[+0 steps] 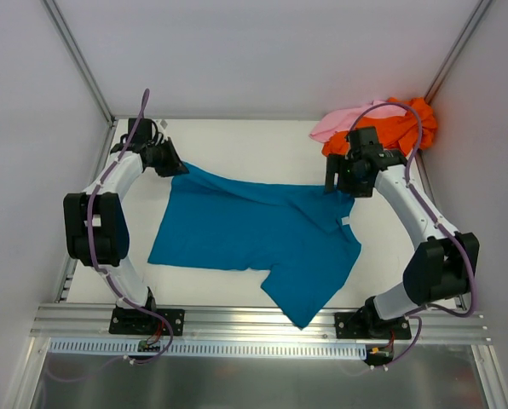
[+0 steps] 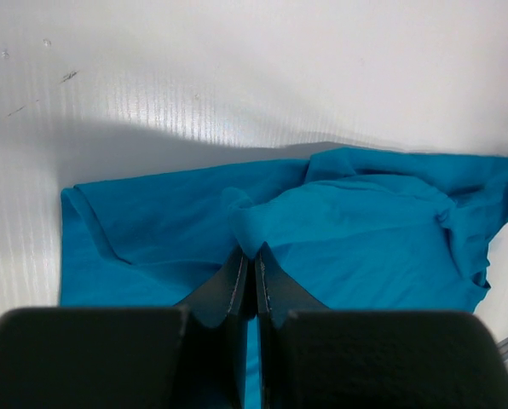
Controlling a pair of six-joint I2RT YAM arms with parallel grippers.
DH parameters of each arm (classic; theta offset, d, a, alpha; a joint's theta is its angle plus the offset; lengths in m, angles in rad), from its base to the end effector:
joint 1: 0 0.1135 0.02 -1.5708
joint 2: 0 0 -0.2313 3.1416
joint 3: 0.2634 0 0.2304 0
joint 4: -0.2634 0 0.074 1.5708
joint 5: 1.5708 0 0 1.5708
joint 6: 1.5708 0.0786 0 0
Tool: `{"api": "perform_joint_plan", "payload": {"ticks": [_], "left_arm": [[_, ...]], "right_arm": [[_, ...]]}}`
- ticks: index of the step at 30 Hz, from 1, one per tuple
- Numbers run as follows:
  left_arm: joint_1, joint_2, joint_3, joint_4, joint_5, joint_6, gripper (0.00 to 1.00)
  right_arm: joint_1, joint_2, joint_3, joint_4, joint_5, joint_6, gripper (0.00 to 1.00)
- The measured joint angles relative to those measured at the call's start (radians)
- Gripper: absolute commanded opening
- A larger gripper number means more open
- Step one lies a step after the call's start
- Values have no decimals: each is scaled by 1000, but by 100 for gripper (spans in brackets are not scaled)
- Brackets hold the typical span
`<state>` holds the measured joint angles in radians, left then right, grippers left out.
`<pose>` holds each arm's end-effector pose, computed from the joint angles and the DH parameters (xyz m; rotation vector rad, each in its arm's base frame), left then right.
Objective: Fold and stack the t-shirts
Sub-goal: Fold the flattened tshirt in 1/3 of the way
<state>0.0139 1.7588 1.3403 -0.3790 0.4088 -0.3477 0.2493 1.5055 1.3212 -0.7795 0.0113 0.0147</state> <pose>0.3933 -0.0258 0.2006 -0.2293 2.3660 -0.6444 0.3119 0.0785 0.2372 -0.2924 2.5200 0.0904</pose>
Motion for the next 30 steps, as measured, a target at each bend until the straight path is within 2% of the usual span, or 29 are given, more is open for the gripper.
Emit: {"api": "perform_joint_plan", "payload": {"ticks": [7, 21, 30], "left_arm": [[0, -2, -14, 9, -10, 0, 0], [0, -5, -80, -14, -110, 24, 0], [-2, 84, 58, 6, -114, 23, 0]], "right_arm": [[0, 43, 75, 4, -1, 0, 81], [0, 79, 95, 5, -28, 3, 81], [0, 79, 96, 5, -27, 4, 81]]}}
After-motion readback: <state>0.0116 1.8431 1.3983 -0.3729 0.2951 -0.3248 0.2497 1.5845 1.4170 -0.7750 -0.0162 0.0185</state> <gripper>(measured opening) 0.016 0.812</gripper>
